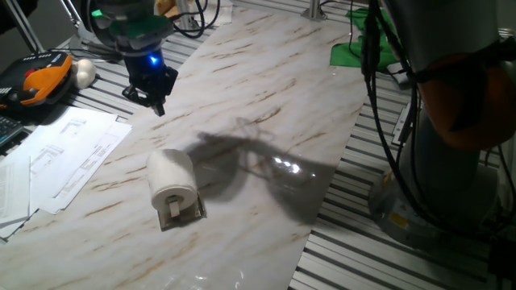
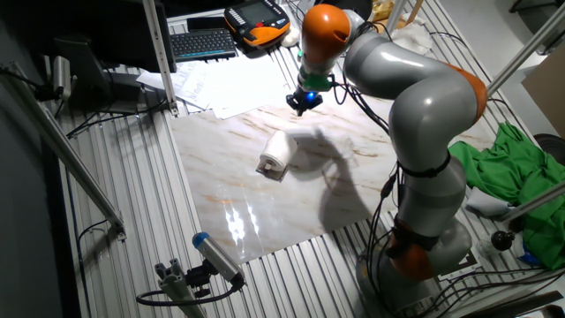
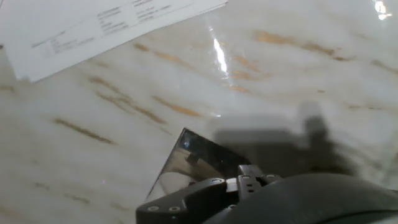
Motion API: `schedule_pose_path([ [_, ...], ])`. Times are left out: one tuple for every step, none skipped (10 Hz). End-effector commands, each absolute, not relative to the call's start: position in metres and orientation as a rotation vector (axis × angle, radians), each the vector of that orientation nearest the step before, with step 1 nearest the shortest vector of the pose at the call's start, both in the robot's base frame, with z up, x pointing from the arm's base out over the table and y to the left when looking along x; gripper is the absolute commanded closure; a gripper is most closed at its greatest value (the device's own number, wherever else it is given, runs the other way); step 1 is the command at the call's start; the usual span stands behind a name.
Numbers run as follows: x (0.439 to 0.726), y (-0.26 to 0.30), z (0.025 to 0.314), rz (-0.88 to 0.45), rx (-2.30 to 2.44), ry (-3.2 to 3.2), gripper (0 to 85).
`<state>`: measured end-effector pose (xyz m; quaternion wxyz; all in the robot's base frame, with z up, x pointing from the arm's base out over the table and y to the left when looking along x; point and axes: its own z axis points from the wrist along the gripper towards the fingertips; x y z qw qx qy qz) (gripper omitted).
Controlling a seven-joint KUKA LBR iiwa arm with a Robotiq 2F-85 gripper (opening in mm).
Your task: Put the toilet paper on its holder
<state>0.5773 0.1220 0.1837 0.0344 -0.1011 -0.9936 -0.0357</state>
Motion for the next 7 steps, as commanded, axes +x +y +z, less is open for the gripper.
schedule_pose_path([
  [0.577, 0.123, 0.184, -0.095, -0.021, -3.059, 85.0],
  [0.577, 0.127, 0.182, -0.101, -0.012, -3.037, 85.0],
  [0.576, 0.131, 0.180, -0.130, -0.031, -3.027, 85.0],
  [0.576, 0.137, 0.177, -0.149, -0.060, -3.023, 85.0],
  [0.575, 0.141, 0.175, -0.144, -0.067, -3.026, 85.0],
  [0.574, 0.141, 0.175, -0.143, -0.071, -3.014, 85.0],
  [0.573, 0.139, 0.176, -0.156, -0.077, -2.991, 85.0],
])
